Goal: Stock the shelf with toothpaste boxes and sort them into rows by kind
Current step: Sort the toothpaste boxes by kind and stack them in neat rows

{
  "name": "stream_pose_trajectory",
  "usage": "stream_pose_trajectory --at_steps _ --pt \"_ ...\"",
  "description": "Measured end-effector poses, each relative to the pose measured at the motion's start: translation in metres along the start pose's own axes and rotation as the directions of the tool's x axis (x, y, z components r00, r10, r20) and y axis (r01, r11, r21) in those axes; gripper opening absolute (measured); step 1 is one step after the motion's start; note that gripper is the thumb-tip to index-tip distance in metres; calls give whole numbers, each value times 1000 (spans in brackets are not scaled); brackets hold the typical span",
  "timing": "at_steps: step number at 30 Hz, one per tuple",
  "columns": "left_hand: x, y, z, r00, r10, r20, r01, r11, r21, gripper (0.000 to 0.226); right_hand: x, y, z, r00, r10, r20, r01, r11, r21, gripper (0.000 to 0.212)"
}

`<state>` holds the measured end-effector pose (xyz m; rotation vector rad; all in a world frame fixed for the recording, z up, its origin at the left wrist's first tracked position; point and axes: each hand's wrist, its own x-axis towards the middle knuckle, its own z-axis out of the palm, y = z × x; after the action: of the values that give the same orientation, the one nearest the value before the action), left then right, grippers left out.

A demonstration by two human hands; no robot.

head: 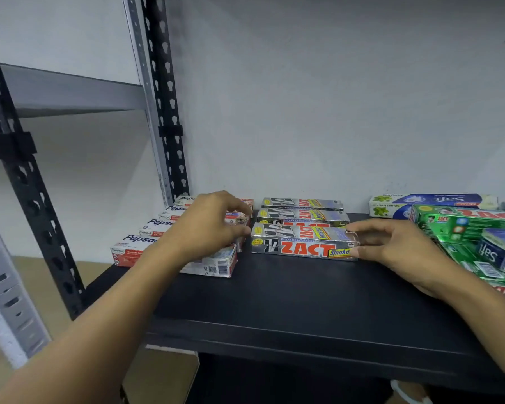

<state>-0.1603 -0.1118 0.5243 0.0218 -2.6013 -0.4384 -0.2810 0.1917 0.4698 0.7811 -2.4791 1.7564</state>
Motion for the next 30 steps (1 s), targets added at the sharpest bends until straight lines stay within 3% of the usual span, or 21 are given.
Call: stream_pose_trajectory --at_steps 3,6,15,30 --pt "20 6 3 987 34 158 -42 998 48 40 1 0 0 999 34 -2 -33 996 77 39" --pt "32 5 9 966 36 255 -62 993 97 39 2 1 -3 999 41 11 -42 990 135 41" --pt "40 -10 23 968 2 250 7 999 -33 29 2 4 -2 999 47 -11 -46 992 115 40" --pt "34 -7 24 975 18 222 1 996 -85 22 -1 3 0 998 49 -48 -44 994 97 37"
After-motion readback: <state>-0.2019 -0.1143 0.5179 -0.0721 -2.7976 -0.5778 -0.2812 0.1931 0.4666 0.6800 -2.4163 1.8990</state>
